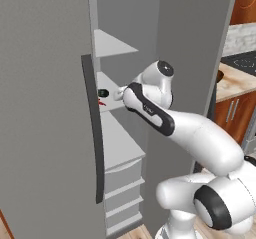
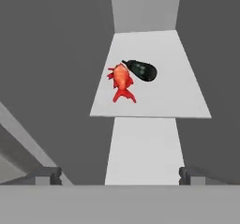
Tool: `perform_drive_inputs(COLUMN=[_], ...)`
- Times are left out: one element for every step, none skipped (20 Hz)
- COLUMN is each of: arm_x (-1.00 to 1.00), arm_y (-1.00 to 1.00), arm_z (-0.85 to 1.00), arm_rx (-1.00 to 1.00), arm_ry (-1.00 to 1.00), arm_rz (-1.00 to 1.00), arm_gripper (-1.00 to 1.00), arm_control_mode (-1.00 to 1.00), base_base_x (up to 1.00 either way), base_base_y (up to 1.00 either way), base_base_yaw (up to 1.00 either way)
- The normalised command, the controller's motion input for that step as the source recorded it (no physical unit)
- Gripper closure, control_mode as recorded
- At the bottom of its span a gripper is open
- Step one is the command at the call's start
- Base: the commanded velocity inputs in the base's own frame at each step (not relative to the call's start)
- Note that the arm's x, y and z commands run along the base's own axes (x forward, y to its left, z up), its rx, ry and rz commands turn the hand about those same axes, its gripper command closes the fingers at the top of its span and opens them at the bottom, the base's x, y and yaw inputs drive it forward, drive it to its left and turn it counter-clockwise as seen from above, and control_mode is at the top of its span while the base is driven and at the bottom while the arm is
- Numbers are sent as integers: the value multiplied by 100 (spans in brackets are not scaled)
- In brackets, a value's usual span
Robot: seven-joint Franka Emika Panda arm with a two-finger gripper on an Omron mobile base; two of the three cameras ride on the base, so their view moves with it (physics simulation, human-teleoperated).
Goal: Take the sweet potato, fish, and eggplant from the freezer and place them in the bowl on the counter.
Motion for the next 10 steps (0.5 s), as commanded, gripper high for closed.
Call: perform_drive_inputs(arm_x=[21, 26, 26, 30, 31, 28, 26, 34, 41, 45], arm_y=[24, 32, 34, 31, 21, 10, 8, 5, 11, 14], arm_z=[-15, -34, -33, -31, -22, -15, -12, -21, -31, -37], arm_rx=[-9, -16, -17, -12, -8, -4, -3, -2, -1, 0], arm_ry=[9, 5, 1, 0, 0, 0, 0, 0, 0, 0], arm_rz=[4, 5, 4, 3, 3, 1, 1, 1, 1, 0], arm_gripper=[-100, -100, -100, -100, -100, -100, -100, -100, -100, -100], arm_control_mode=[-100, -100, -100, -100, -100, -100, -100, -100, -100, -100], base_base_x=[0, 0, 0, 0, 0, 0, 0, 0, 0, 0], base_base_y=[0, 0, 0, 0, 0, 0, 0, 0, 0, 0], base_base_yaw=[0, 0, 0, 0, 0, 0, 0, 0, 0, 0])
